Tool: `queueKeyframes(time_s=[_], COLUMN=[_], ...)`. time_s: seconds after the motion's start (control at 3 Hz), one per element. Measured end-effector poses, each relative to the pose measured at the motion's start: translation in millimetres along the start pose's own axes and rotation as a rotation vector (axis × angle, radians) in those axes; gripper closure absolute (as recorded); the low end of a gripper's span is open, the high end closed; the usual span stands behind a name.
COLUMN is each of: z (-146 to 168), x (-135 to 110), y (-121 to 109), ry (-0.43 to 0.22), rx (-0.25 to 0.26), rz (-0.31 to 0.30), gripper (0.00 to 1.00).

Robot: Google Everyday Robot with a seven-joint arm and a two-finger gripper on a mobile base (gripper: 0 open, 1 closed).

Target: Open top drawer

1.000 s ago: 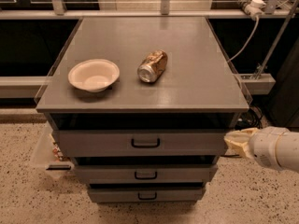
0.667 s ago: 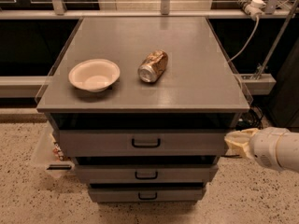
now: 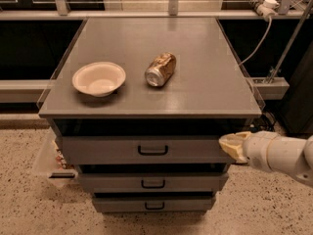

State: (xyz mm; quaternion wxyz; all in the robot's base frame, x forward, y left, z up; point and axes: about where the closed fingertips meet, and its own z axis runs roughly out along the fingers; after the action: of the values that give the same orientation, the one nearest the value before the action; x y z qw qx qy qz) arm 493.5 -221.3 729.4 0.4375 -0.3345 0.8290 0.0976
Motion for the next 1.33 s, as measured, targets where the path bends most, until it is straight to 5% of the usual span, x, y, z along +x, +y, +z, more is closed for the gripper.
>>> queueKeyframes(time_s=[0.67,1.33], z=[48,75], x=[-28,-30], y=[4,0], ry=[-0.092,-0.049], rx=[-0.029,-0.031], rz=[0.007,-0.034], gripper=[1.0,1.0])
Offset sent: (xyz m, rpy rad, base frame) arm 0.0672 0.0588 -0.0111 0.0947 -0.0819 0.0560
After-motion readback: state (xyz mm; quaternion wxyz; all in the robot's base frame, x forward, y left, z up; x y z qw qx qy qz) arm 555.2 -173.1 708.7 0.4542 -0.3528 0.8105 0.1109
